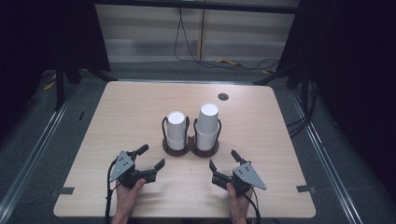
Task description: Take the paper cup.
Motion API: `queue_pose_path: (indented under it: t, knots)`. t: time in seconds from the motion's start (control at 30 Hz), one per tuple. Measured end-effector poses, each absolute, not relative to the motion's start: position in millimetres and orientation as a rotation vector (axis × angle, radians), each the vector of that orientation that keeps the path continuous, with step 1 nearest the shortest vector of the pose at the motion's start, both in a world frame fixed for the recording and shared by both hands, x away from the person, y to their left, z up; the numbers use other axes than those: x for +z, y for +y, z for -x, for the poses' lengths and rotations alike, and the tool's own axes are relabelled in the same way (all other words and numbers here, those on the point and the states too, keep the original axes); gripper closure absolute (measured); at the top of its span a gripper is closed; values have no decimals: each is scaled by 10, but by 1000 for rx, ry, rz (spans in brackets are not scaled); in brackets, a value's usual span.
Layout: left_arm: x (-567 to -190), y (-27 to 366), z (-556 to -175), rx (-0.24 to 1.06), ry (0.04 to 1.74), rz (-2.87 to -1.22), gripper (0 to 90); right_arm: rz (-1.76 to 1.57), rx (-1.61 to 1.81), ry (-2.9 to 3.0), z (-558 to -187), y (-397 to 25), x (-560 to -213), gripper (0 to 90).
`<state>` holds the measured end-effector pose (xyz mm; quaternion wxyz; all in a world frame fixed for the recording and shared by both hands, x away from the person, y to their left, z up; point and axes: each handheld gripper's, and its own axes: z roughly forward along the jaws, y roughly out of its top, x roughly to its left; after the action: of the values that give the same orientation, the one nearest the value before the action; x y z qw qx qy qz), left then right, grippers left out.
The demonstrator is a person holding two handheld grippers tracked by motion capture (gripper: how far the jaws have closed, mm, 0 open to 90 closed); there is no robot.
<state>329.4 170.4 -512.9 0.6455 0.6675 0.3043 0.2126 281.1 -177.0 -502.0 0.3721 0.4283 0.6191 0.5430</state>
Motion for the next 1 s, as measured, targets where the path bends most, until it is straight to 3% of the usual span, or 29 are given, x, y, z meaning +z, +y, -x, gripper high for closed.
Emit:
queue_pose_path:
  t: [0.47, 0.7, 1.0]
  knots:
    - [-4822, 1721, -3367, 501, 636, -1593, 179, -1101, 1387, 1588, -2803, -1761, -5019, 130]
    - [-4681, 1684, -3500, 406, 610, -1642, 203, -1102, 1384, 1592, -2801, -1760, -5017, 131]
    - [-4464, 1673, -3594, 416, 576, -1655, 205, -1093, 1389, 1599, -2802, -1758, -5018, 132]
